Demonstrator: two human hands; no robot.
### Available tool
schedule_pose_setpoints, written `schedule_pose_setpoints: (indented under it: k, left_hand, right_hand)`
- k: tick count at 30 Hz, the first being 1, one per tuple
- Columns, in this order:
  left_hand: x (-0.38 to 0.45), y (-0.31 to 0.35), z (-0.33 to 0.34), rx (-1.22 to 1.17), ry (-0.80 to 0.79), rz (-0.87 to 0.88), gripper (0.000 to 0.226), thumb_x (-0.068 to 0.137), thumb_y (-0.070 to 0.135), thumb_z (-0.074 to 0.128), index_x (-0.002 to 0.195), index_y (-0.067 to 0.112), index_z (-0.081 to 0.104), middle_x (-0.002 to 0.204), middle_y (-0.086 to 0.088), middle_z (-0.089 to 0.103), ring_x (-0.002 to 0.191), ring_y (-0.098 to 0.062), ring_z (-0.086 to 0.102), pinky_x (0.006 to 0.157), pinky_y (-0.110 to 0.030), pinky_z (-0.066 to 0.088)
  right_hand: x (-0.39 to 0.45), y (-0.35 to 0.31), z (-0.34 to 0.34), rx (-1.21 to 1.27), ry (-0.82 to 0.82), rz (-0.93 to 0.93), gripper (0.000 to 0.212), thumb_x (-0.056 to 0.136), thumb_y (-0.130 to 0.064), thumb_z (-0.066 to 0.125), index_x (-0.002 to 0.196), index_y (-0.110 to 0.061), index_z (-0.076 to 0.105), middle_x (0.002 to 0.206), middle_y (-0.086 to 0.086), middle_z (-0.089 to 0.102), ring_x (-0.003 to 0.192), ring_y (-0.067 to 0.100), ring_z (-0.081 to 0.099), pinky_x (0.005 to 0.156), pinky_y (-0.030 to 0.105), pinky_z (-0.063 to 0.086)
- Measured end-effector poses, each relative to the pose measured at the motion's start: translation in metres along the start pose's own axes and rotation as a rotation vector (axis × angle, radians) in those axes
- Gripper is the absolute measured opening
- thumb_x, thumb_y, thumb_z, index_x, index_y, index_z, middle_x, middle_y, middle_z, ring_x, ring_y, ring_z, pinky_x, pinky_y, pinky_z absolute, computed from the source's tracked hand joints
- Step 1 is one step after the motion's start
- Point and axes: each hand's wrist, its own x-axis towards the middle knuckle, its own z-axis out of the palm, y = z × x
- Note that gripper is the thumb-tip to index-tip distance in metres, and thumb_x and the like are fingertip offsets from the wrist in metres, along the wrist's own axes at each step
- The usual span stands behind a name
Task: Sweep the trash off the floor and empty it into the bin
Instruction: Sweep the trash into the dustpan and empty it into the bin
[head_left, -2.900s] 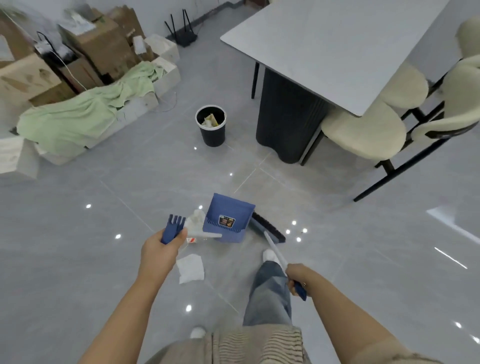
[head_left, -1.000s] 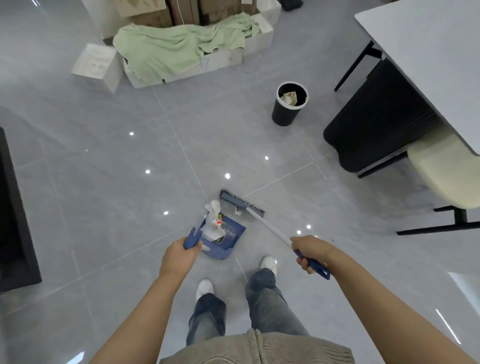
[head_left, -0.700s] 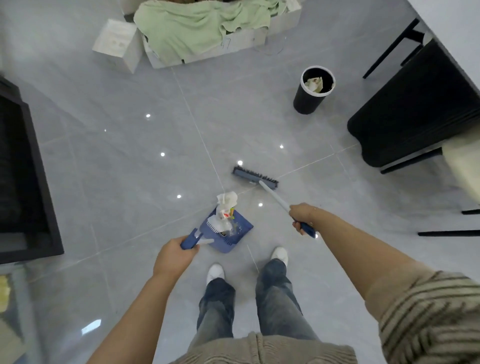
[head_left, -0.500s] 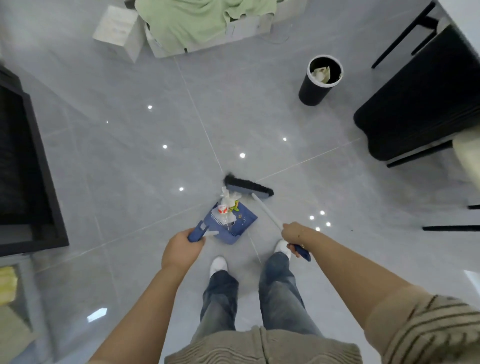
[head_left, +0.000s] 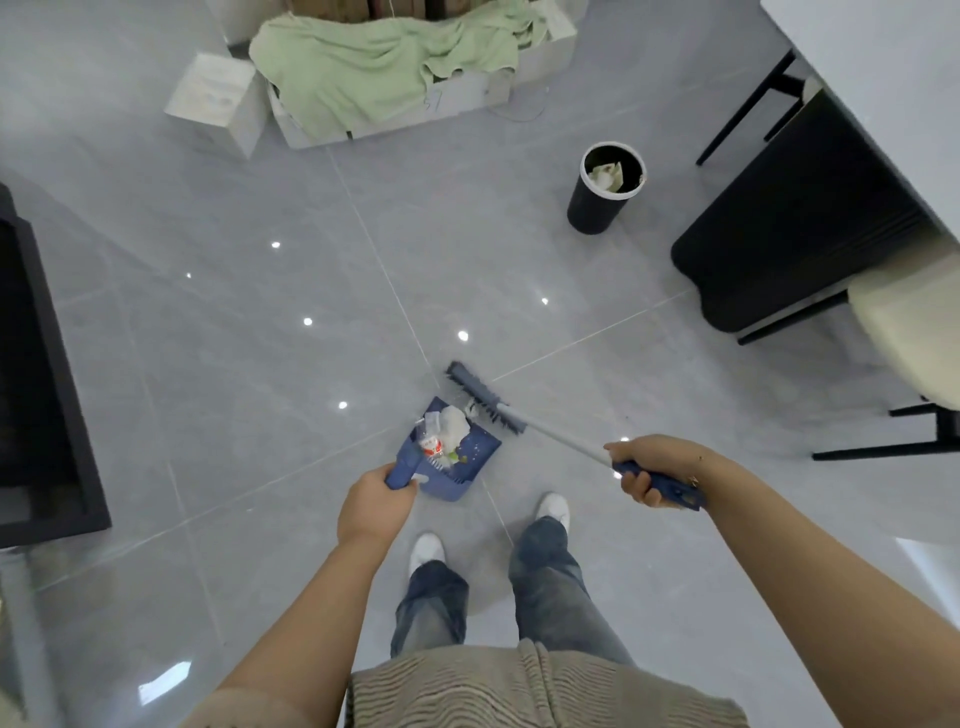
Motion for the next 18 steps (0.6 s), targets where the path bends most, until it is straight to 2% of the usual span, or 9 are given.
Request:
schedule_pose_setpoints:
  k: [4, 6, 10, 11, 14, 18]
  left_hand:
    - [0.005, -0.002, 0.0, -0.006, 0.002, -0.006, 0.008, 0.084, 0.017, 0.061, 0.083, 0.012, 0.066, 0.076, -0.01, 0.065, 0.072, -0.025, 0.059, 0.061, -0.025, 0.04]
    - [0.007, -0.002, 0.002, -0.021, 0.0, -0.007, 0.008, 0.085, 0.017, 0.061, 0.08, 0.012, 0.065, 0.079, -0.012, 0.066, 0.074, -0.027, 0.06, 0.063, -0.025, 0.042]
    - [0.01, -0.001, 0.006, -0.041, 0.006, -0.018, 0.01, 0.084, 0.019, 0.061, 0.077, 0.012, 0.065, 0.079, -0.013, 0.068, 0.076, -0.029, 0.063, 0.064, -0.026, 0.044]
    - [0.01, -0.001, 0.006, -0.046, 0.006, -0.018, 0.011, 0.084, 0.019, 0.061, 0.079, 0.01, 0.066, 0.079, -0.013, 0.068, 0.076, -0.029, 0.063, 0.064, -0.026, 0.044]
    - [0.011, -0.001, 0.005, -0.048, -0.001, -0.019, 0.011, 0.084, 0.017, 0.059, 0.08, 0.01, 0.066, 0.077, -0.012, 0.067, 0.073, -0.027, 0.061, 0.061, -0.025, 0.042]
    - [0.009, -0.002, 0.005, -0.058, -0.003, -0.015, 0.011, 0.084, 0.018, 0.057, 0.079, 0.012, 0.065, 0.075, -0.009, 0.066, 0.07, -0.025, 0.06, 0.06, -0.025, 0.042]
  right_hand:
    - [0.025, -0.012, 0.004, 0.031, 0.037, -0.017, 0.022, 0.098, -0.016, 0.036, 0.076, -0.012, 0.037, 0.037, 0.0, 0.041, 0.023, 0.007, 0.034, 0.027, 0.01, 0.029]
    - [0.046, -0.007, 0.012, -0.011, 0.076, -0.03, 0.019, 0.096, -0.012, 0.035, 0.077, -0.011, 0.039, 0.045, 0.003, 0.041, 0.026, 0.009, 0.034, 0.029, 0.012, 0.029]
    - [0.069, 0.022, 0.051, -0.428, 0.144, -0.118, 0.02, 0.097, -0.009, 0.027, 0.09, -0.006, 0.045, 0.062, 0.01, 0.044, 0.049, 0.02, 0.04, 0.048, 0.028, 0.039]
    - [0.07, 0.029, 0.057, -0.493, 0.136, -0.113, 0.022, 0.098, -0.01, 0.028, 0.086, -0.009, 0.045, 0.063, 0.009, 0.045, 0.051, 0.02, 0.041, 0.051, 0.029, 0.041]
    - [0.061, 0.035, 0.051, -0.413, 0.069, -0.058, 0.025, 0.092, -0.011, 0.038, 0.067, -0.014, 0.039, 0.06, 0.007, 0.043, 0.046, 0.017, 0.039, 0.04, 0.023, 0.039]
    - [0.032, 0.024, 0.011, -0.116, 0.069, -0.011, 0.026, 0.093, -0.01, 0.04, 0.067, -0.011, 0.037, 0.051, 0.004, 0.038, 0.03, 0.009, 0.033, 0.034, 0.012, 0.03]
